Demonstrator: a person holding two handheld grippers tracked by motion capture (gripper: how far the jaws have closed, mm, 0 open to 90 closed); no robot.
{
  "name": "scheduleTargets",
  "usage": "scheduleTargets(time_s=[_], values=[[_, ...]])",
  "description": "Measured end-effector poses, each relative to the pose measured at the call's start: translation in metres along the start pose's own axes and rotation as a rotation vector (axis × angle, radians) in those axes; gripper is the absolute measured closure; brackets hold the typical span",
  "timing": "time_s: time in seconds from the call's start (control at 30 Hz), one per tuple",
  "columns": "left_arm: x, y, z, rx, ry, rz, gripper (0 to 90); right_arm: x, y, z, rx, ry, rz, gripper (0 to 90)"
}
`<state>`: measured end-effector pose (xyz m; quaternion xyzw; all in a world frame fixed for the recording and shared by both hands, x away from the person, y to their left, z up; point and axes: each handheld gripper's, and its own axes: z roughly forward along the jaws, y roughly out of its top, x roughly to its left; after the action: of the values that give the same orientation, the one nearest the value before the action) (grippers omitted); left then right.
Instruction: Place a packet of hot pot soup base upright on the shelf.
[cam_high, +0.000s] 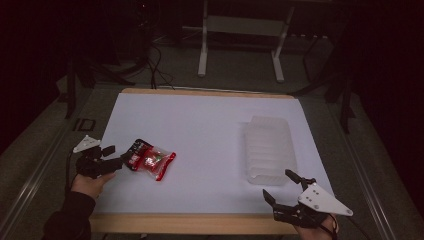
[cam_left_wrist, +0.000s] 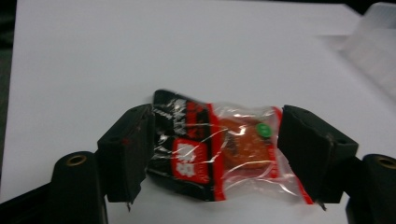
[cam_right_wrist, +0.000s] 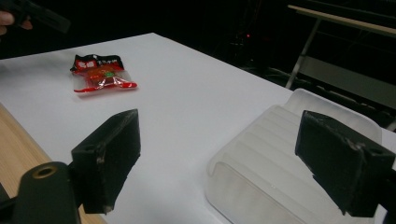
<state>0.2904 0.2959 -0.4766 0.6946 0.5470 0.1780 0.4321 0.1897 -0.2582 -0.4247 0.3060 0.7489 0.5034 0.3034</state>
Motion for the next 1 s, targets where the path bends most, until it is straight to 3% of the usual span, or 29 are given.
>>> scheduleTargets(time_s=[0.17,0.27,0.43,0.6,0.67,0.8,1.0], values=[[0.01,-0.003,0.017,0.079,0.05,-0.033,30.1,0.001,0.0,0.0,0.002,0.007,-0.007,14.2],[0.016,-0.004,0.025,0.109,0.058,-0.059,32.2,0.001,0.0,0.0,0.005,0.011,-0.002,14.1],[0.026,-0.009,0.039,0.164,0.048,-0.12,34.6,0.001,-0.001,0.001,0.01,0.016,-0.008,14.2],[0.03,-0.015,0.048,0.192,0.057,-0.134,37.0,0.001,-0.001,0.002,0.016,0.019,-0.007,14.5],[0.031,-0.015,0.049,0.193,0.032,-0.146,38.4,0.001,-0.002,0.003,0.019,0.024,-0.008,14.5],[0.029,-0.017,0.051,0.195,0.01,-0.143,41.8,0.002,-0.002,0.003,0.021,0.025,-0.014,14.6],[0.024,-0.019,0.056,0.218,0.018,-0.106,53.7,0.001,-0.002,0.003,0.02,0.021,-0.01,14.8]])
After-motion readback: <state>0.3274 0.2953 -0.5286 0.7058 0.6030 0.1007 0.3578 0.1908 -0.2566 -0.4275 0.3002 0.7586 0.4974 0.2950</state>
